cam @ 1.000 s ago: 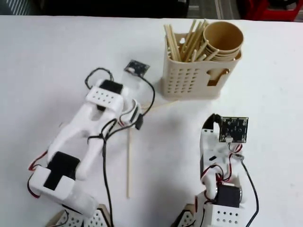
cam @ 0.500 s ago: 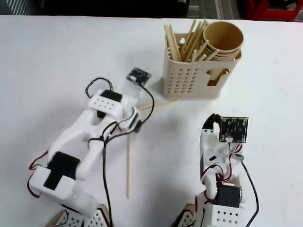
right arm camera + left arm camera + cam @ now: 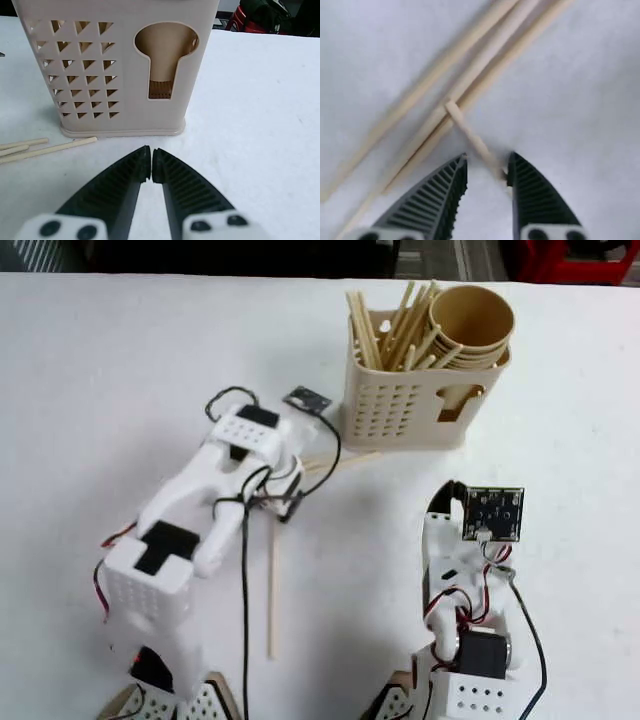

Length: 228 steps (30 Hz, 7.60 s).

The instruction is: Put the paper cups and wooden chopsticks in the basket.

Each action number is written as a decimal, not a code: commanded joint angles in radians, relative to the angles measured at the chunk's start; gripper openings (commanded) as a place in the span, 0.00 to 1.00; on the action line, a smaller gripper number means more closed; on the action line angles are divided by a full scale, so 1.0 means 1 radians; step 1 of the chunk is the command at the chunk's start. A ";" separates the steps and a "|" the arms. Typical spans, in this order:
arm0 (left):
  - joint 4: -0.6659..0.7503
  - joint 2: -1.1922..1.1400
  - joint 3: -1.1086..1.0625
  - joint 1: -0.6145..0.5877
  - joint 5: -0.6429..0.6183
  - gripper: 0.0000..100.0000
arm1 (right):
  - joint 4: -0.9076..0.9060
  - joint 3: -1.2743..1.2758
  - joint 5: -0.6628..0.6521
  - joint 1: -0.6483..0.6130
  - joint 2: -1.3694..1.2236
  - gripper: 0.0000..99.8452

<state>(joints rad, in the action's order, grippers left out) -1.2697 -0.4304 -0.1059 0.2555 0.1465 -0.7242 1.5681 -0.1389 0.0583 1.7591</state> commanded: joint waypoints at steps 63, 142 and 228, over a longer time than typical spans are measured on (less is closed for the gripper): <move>-0.361 -0.456 0.710 -0.031 0.626 0.02 | 0.022 -0.003 -0.008 -0.004 0.008 0.06; 0.411 0.363 0.901 0.248 0.107 0.02 | 0.022 -0.003 -0.008 0.001 0.008 0.06; 0.133 0.349 -0.008 -0.035 0.522 0.29 | 0.022 0.000 -0.009 -0.005 0.008 0.07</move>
<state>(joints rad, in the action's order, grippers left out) -1.2666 -0.1373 -0.0583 0.2478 0.6590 -0.7242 1.5712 -0.1389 0.0583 1.7591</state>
